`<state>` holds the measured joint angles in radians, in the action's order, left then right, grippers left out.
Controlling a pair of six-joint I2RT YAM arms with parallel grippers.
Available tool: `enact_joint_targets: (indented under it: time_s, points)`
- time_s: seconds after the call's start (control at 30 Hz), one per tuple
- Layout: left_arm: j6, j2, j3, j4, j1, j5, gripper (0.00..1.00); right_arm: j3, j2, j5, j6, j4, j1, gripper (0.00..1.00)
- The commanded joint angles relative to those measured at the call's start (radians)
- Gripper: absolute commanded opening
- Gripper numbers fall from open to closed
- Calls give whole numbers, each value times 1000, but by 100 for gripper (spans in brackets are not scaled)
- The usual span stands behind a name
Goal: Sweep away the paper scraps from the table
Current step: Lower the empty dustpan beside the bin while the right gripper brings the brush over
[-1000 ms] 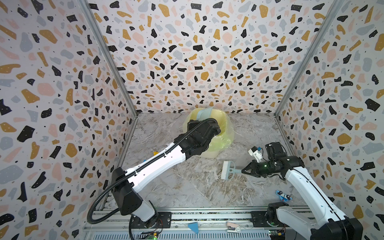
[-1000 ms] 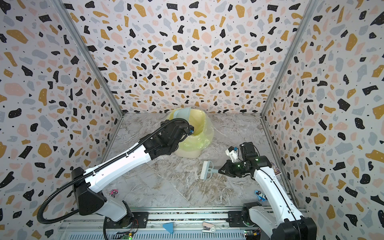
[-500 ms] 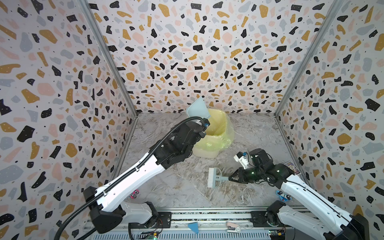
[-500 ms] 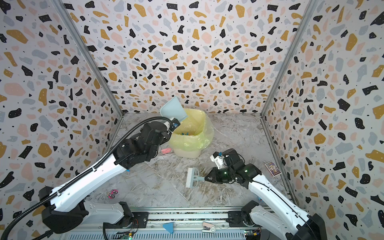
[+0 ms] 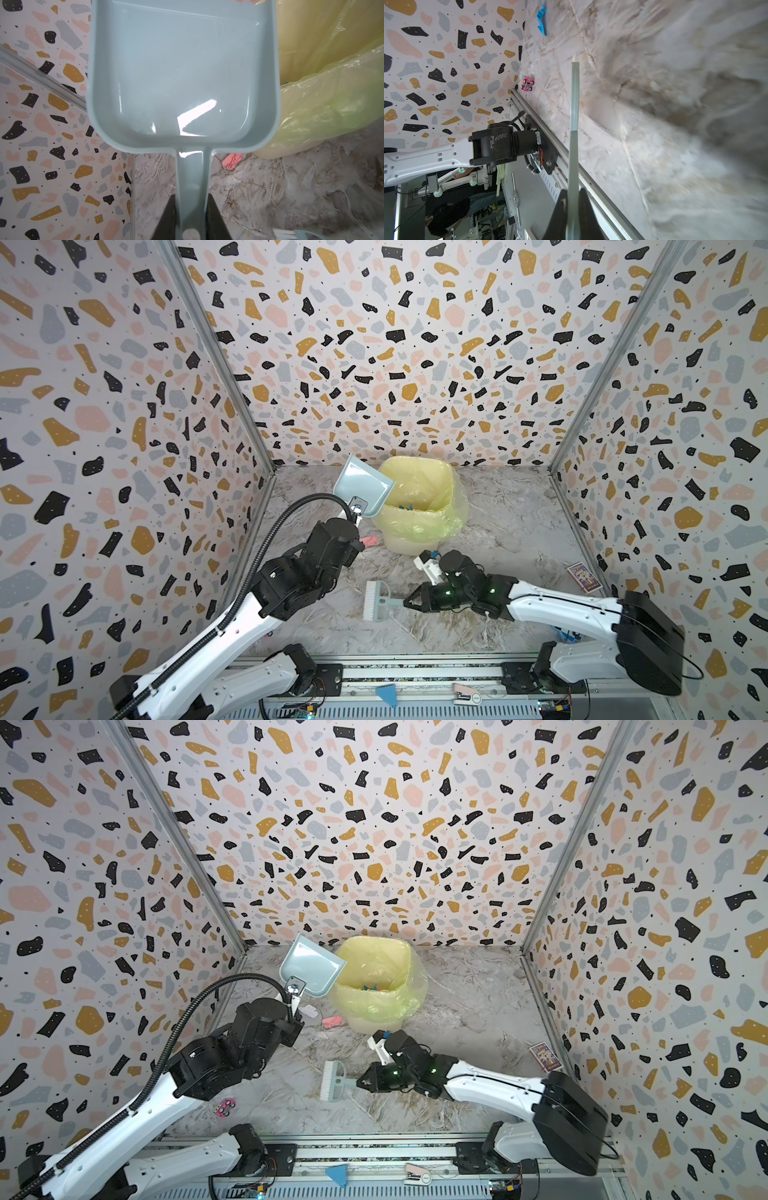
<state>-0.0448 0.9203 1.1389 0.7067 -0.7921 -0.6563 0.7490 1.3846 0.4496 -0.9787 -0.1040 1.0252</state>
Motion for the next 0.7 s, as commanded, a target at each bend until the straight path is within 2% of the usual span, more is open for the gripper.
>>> enact_joint_targets:
  time_s: [0.0,0.13,0.27,0.4,0.67]
  points:
    - [88,-53,-13,5,39,43,0,142,114,5,-10,-192,42,0]
    - [113,-78,-19,22,82,57,0,276,270,49,-2,-255,55,0]
    - [141,-96,-26,31,102,77,0,335,402,95,-83,-421,56,0]
    - [141,-106,-36,28,115,102,0,447,540,121,-130,-506,57,0]
    - [138,-111,-56,29,144,157,0,718,807,66,-252,-549,78,0]
